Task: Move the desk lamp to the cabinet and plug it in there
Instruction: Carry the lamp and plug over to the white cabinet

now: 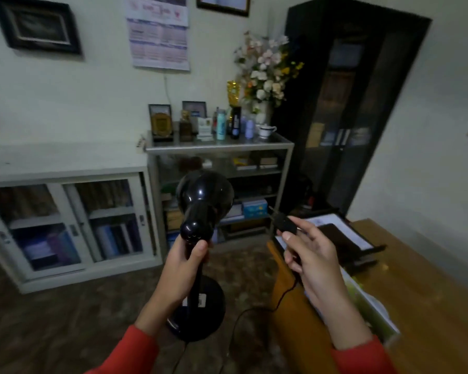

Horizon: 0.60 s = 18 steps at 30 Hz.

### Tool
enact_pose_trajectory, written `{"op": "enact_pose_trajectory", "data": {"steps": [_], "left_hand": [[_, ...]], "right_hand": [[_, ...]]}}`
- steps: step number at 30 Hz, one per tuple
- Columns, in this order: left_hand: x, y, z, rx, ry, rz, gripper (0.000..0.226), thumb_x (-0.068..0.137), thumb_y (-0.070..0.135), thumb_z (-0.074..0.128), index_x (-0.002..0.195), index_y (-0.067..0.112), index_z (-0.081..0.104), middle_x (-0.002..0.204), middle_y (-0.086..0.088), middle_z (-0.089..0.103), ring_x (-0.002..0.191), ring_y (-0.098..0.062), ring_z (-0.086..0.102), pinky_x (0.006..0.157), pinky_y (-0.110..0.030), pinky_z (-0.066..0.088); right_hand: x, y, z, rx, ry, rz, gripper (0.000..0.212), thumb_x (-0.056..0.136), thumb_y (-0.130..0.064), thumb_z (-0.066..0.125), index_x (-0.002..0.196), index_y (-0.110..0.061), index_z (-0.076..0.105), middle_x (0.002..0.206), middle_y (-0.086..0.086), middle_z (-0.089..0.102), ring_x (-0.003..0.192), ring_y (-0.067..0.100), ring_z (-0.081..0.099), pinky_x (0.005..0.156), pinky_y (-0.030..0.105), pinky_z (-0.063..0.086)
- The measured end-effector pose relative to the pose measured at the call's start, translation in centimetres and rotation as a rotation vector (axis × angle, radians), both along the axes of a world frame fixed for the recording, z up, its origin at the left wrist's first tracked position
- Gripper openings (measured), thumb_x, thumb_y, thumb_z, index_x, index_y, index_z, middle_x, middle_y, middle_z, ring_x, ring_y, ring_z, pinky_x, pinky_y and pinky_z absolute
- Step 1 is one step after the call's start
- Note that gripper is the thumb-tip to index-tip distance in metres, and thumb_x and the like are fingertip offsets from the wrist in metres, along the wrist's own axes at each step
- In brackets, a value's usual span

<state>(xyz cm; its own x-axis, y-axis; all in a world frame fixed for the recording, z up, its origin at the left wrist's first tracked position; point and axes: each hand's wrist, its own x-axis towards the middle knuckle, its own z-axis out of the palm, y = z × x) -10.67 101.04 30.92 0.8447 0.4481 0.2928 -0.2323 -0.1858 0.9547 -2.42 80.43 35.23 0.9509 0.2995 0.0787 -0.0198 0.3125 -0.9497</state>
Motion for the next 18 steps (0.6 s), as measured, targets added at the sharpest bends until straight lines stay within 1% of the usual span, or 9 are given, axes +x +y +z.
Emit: {"op": "enact_pose_trajectory", "data": {"steps": [2, 4, 6, 9, 11, 12, 14, 16, 18], "left_hand": [[1.1, 3.1, 0.5, -0.024, -0.015, 0.019, 0.071, 0.065, 0.066, 0.055, 0.105, 0.008, 0.054, 0.092, -0.017, 0.063, 0.079, -0.028, 0.059, 0.075, -0.048, 0.050], [2.6, 6.2, 1.2, -0.014, -0.037, 0.051, 0.078, 0.065, 0.070, 0.056, 0.106, 0.003, 0.053, 0.085, -0.010, 0.063, 0.072, -0.022, 0.059, 0.069, -0.039, 0.050], [4.1, 9.1, 1.7, 0.004, -0.054, 0.095, 0.073, 0.069, 0.065, 0.054, 0.105, 0.001, 0.054, 0.083, -0.006, 0.063, 0.070, -0.017, 0.060, 0.068, -0.035, 0.050], [6.5, 13.6, 2.6, 0.013, -0.073, 0.149, 0.068, 0.072, 0.060, 0.049, 0.105, 0.001, 0.055, 0.087, -0.008, 0.065, 0.075, -0.025, 0.061, 0.072, -0.042, 0.051], [8.1, 16.8, 3.0, 0.039, -0.092, 0.200, 0.079, 0.066, 0.073, 0.053, 0.105, 0.004, 0.056, 0.092, -0.015, 0.064, 0.083, -0.032, 0.062, 0.076, -0.046, 0.051], [8.7, 18.3, 3.3, 0.057, -0.096, 0.221, 0.085, 0.063, 0.079, 0.051, 0.105, 0.004, 0.056, 0.093, -0.016, 0.064, 0.085, -0.032, 0.062, 0.078, -0.044, 0.051], [10.0, 21.3, 3.6, 0.074, -0.105, 0.254, 0.089, 0.062, 0.081, 0.050, 0.106, 0.004, 0.056, 0.092, -0.014, 0.065, 0.085, -0.027, 0.063, 0.077, -0.037, 0.053], [11.0, 24.4, 3.7, 0.087, -0.112, 0.281, 0.084, 0.065, 0.077, 0.052, 0.106, 0.004, 0.056, 0.090, -0.007, 0.066, 0.080, -0.018, 0.064, 0.071, -0.023, 0.055], [11.9, 27.7, 3.6, 0.091, -0.114, 0.311, 0.080, 0.067, 0.075, 0.051, 0.105, 0.005, 0.057, 0.088, -0.004, 0.066, 0.075, -0.012, 0.064, 0.067, -0.017, 0.053]], "right_hand": [[2.0, 3.6, 0.3, 0.008, -0.009, 0.051, 0.025, 0.086, -0.002, 0.060, 0.104, -0.020, 0.063, 0.080, -0.002, 0.075, 0.043, 0.007, 0.050, 0.036, 0.015, 0.037], [4.1, 7.1, 0.5, 0.002, -0.015, 0.097, 0.026, 0.086, -0.002, 0.061, 0.105, -0.019, 0.064, 0.082, 0.000, 0.075, 0.044, 0.008, 0.050, 0.036, 0.014, 0.037], [6.0, 10.4, 0.6, -0.012, -0.021, 0.129, 0.026, 0.085, -0.002, 0.062, 0.105, -0.019, 0.064, 0.083, 0.001, 0.074, 0.044, 0.009, 0.050, 0.036, 0.014, 0.037], [9.3, 15.5, 0.8, -0.033, -0.044, 0.180, 0.026, 0.085, -0.003, 0.063, 0.103, -0.021, 0.065, 0.080, -0.002, 0.073, 0.044, 0.009, 0.050, 0.037, 0.015, 0.037], [11.6, 19.1, 1.1, -0.049, -0.067, 0.224, 0.025, 0.085, -0.005, 0.064, 0.102, -0.024, 0.065, 0.080, -0.005, 0.074, 0.044, 0.008, 0.051, 0.037, 0.015, 0.038], [12.6, 20.7, 1.3, -0.051, -0.077, 0.242, 0.026, 0.085, -0.006, 0.064, 0.102, -0.025, 0.065, 0.080, -0.007, 0.075, 0.044, 0.008, 0.051, 0.037, 0.015, 0.038], [14.6, 24.0, 1.8, -0.048, -0.082, 0.275, 0.025, 0.086, -0.006, 0.063, 0.103, -0.026, 0.065, 0.080, -0.008, 0.075, 0.044, 0.008, 0.050, 0.038, 0.015, 0.038], [16.2, 27.4, 2.1, -0.045, -0.080, 0.309, 0.026, 0.086, -0.006, 0.063, 0.104, -0.024, 0.064, 0.081, -0.006, 0.075, 0.044, 0.008, 0.049, 0.038, 0.015, 0.038], [17.8, 30.8, 2.2, -0.036, -0.075, 0.339, 0.025, 0.086, -0.005, 0.063, 0.103, -0.024, 0.066, 0.084, -0.003, 0.075, 0.044, 0.008, 0.048, 0.038, 0.015, 0.038]]}}
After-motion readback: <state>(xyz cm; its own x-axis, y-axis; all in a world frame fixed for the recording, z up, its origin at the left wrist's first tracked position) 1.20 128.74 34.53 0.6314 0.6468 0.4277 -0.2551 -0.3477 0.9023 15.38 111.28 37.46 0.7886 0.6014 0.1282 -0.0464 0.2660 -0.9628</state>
